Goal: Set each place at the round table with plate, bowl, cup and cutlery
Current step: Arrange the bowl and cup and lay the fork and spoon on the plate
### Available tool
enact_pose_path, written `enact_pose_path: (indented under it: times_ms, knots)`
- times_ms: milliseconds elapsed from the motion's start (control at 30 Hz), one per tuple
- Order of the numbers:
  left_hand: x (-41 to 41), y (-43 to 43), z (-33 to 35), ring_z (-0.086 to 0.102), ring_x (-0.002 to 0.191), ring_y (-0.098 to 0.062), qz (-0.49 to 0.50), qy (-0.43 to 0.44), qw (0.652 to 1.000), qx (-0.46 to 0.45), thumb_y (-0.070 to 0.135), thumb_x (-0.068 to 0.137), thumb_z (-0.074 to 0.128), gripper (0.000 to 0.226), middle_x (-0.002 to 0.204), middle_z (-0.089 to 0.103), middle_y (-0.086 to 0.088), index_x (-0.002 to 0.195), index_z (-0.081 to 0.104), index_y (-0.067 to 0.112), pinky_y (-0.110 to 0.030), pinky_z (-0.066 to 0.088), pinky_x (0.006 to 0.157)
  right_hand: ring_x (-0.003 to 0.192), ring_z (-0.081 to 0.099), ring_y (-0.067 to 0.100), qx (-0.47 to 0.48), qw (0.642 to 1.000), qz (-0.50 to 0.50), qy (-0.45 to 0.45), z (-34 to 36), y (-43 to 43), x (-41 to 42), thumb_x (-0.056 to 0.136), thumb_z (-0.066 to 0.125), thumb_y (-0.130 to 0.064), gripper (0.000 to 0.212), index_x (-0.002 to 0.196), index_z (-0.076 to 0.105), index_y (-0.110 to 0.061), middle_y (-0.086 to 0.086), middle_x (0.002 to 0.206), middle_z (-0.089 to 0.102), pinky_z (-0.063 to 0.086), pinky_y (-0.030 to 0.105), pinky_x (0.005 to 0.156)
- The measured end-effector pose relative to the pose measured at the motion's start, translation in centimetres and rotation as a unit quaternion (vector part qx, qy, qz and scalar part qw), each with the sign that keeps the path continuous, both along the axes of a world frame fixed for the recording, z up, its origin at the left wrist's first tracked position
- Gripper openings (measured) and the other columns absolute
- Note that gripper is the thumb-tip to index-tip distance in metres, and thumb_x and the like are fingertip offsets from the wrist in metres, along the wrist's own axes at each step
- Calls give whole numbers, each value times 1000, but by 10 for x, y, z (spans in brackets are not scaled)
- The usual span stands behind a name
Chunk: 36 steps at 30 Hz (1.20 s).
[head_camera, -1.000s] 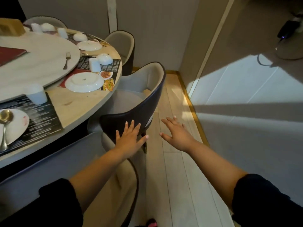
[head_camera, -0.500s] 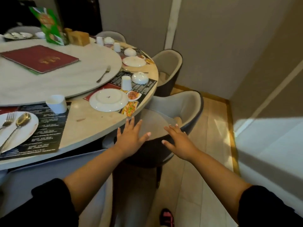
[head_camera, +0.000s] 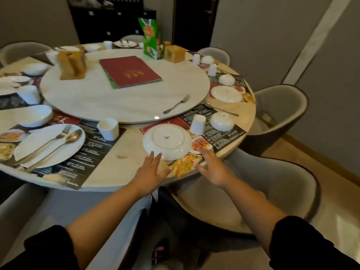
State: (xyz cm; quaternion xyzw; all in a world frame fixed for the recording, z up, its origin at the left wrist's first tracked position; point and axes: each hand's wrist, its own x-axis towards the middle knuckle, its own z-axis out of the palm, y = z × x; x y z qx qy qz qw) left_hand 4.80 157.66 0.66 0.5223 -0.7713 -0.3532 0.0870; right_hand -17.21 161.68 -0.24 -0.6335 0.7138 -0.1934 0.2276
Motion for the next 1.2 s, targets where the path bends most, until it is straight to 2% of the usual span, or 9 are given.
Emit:
enact_pose_path:
  times_ms: [267, 500, 700, 800, 900, 967, 1033, 1100, 1200]
  knots:
    - [-4, -136, -5, 36, 135, -29, 194, 119, 965, 128, 40, 96, 46, 60, 150, 34, -11, 145, 32, 9, -38, 32, 107, 146, 8, 24, 65, 998, -7, 7, -36, -126, 5, 94, 48, -44, 67, 150, 17, -22, 6, 158, 9, 17, 41, 117]
    - [-20, -207, -11, 53, 117, -33, 222, 21, 964, 148, 25, 98, 45, 39, 126, 57, -21, 120, 57, -4, -37, 41, 97, 146, -12, 25, 50, 996, 33, 69, -66, -166, 6, 93, 36, -58, 71, 151, 6, -31, 0, 160, -5, 2, 45, 119]
    - [-30, -222, -10, 57, 102, -28, 241, -45, 955, 169, 26, 94, 53, 37, 117, 60, -19, 114, 56, -4, -34, 45, 92, 145, -15, 24, 15, 998, 31, 51, -80, -167, 6, 72, 14, -83, 93, 150, 7, -32, 0, 159, -7, -4, 44, 117]
    - [-28, -224, -11, 57, 91, -29, 242, -31, 951, 189, 28, 92, 56, 28, 102, 61, -21, 88, 60, 0, -33, 46, 82, 145, -16, 22, 6, 998, 30, 52, -82, -167, 6, 74, 15, -81, 90, 150, 7, -33, -1, 159, -7, -6, 42, 116]
    - [-25, -223, -14, 61, 100, -33, 251, -33, 946, 202, 29, 94, 53, 36, 111, 63, -24, 105, 61, -5, -34, 47, 89, 145, -16, 21, 1, 998, 28, 51, -85, -168, 5, 75, 12, -74, 86, 150, 6, -33, -2, 159, -7, -7, 41, 116]
    - [-24, -220, -14, 62, 102, -34, 263, -23, 942, 208, 28, 94, 53, 33, 106, 63, -24, 102, 61, -4, -38, 47, 94, 145, -17, 19, -3, 998, 29, 52, -85, -168, 5, 75, 11, -73, 85, 150, 6, -33, -3, 159, -8, -7, 40, 116]
    - [-23, -218, -14, 60, 75, -30, 276, -18, 937, 214, 27, 94, 54, 31, 83, 59, -20, 77, 56, 1, -37, 51, 80, 143, -18, 17, -11, 998, 30, 51, -86, -167, 5, 75, 12, -72, 84, 150, 7, -33, -3, 159, -7, -7, 40, 116]
    - [-21, -217, -13, 47, 57, -22, 291, -4, 930, 226, 28, 94, 53, 37, 68, 51, -13, 67, 50, 4, -30, 43, 60, 142, -18, 14, -18, 998, 30, 47, -87, -167, 4, 77, 13, -72, 83, 150, 8, -33, -3, 159, -6, -7, 40, 116]
    - [-20, -213, -14, 52, 75, -22, 302, 33, 921, 243, 35, 97, 48, 34, 89, 57, -15, 97, 57, 2, -27, 43, 66, 140, -18, 11, -31, 998, 32, 39, -87, -166, 4, 78, 16, -71, 81, 150, 10, -33, -3, 159, -3, -4, 41, 117]
